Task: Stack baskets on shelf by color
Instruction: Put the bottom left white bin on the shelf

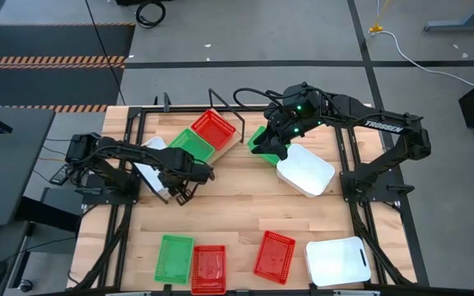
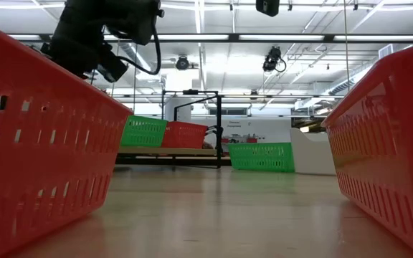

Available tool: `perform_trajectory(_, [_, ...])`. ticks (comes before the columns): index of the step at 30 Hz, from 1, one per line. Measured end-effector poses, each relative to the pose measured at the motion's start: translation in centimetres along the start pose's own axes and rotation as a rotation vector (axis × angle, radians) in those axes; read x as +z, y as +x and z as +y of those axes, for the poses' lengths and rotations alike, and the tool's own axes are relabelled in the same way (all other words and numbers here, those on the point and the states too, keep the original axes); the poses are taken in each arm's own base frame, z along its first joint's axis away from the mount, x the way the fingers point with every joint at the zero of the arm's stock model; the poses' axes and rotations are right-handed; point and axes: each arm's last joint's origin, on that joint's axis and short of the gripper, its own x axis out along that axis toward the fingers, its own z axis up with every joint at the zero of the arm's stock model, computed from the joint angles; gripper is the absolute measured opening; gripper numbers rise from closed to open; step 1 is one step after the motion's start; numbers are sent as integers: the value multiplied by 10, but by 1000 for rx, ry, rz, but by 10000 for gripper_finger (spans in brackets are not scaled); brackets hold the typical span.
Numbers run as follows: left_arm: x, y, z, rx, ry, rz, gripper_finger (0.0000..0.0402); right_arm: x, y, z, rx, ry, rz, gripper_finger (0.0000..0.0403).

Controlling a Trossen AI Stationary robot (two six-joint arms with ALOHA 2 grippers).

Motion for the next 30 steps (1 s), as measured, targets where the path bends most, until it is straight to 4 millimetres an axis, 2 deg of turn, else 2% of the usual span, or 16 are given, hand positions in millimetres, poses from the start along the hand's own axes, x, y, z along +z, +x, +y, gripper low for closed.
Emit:
perform_trajectory(5, [5, 0, -3, -45, -13, -34, 97, 0, 0, 0, 0, 0, 0, 226])
perform_trajectory(18, [14, -1, 11, -47, -65, -12, 64, 0, 0, 0, 1, 9, 0, 226])
perform_trajectory(22, [13, -18, 16, -49, -20, -17, 67, 0, 0, 0, 1, 15, 0, 226])
perform_trajectory(30, [18, -66, 14, -134, 23, -161, 87, 1, 0, 1, 6, -11, -12, 226])
